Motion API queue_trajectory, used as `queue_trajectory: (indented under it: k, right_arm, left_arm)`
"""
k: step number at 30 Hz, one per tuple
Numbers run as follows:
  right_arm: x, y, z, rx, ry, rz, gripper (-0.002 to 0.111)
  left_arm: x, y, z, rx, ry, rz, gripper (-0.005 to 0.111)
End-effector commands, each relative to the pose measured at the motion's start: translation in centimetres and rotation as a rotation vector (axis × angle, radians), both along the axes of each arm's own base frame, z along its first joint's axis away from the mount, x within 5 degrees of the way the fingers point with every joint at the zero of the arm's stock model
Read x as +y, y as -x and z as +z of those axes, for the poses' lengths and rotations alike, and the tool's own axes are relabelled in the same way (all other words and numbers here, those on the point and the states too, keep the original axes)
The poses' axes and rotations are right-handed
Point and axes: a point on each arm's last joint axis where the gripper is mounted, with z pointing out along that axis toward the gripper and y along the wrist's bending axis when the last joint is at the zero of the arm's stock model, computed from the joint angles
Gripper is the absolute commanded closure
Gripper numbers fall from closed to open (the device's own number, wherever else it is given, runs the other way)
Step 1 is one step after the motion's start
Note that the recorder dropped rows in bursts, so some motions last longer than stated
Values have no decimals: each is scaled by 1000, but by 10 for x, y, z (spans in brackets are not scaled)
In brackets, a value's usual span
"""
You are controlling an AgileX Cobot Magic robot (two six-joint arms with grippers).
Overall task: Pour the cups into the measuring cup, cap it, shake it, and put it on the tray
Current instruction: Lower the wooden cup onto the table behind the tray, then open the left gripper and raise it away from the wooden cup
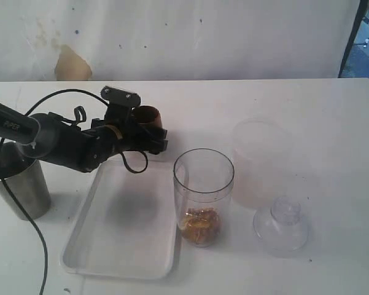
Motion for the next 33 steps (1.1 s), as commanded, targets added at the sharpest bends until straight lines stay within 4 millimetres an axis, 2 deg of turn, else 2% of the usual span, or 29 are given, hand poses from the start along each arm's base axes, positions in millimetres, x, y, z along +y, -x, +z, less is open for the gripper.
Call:
queue_trajectory:
  k: [1, 10, 25, 33]
  right_arm:
    - [0, 0, 0, -13, -3, 4, 108]
    - [0, 0, 0, -13, -3, 4, 108]
    - [0, 0, 0, -13, -3, 4, 108]
    - [0, 0, 0, -13, -3, 4, 108]
  left_arm:
    - [-1, -3, 8, -26, 15, 6, 1]
    - [-1, -3, 12, -26, 15, 6, 2]
    - [1, 2, 59, -33, 31, 6, 2]
    - [4, 9, 100, -69, 48, 1, 2]
